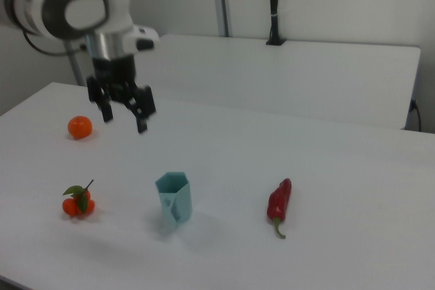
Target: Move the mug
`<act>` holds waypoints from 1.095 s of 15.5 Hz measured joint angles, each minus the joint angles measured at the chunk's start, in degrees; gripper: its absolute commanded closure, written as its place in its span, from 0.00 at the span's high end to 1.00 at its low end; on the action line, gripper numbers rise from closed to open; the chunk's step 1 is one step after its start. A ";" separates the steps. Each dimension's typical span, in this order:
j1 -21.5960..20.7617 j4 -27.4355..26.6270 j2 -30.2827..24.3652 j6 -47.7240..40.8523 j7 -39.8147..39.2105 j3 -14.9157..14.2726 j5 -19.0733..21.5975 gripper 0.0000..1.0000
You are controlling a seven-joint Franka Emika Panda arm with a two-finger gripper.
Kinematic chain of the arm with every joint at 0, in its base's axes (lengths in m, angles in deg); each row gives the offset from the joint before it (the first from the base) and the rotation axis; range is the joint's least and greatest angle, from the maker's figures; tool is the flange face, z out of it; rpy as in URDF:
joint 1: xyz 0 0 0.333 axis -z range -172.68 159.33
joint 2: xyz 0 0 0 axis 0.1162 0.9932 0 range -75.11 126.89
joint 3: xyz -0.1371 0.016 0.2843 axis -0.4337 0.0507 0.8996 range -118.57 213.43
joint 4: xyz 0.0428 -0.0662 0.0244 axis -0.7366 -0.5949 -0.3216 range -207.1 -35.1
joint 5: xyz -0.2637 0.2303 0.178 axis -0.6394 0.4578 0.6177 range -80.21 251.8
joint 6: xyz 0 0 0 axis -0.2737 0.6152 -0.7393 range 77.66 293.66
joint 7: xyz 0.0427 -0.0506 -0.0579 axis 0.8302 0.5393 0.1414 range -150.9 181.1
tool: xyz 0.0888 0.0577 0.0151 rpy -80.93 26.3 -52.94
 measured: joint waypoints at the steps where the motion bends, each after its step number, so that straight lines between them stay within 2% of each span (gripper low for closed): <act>1: 0.14 2.39 0.00 -1.33 3.08 1.56 0.06 1.00; 3: 0.40 5.79 -0.01 -3.78 8.67 4.81 0.11 1.00; 6: 1.79 7.19 0.04 -4.75 12.24 8.58 0.11 1.00; 8: 2.45 7.25 0.33 -4.63 11.98 8.80 0.11 1.00; 11: 3.22 7.33 0.98 -2.36 7.14 8.66 0.13 1.00; 17: 3.24 7.41 2.94 5.95 2.51 6.39 0.13 1.00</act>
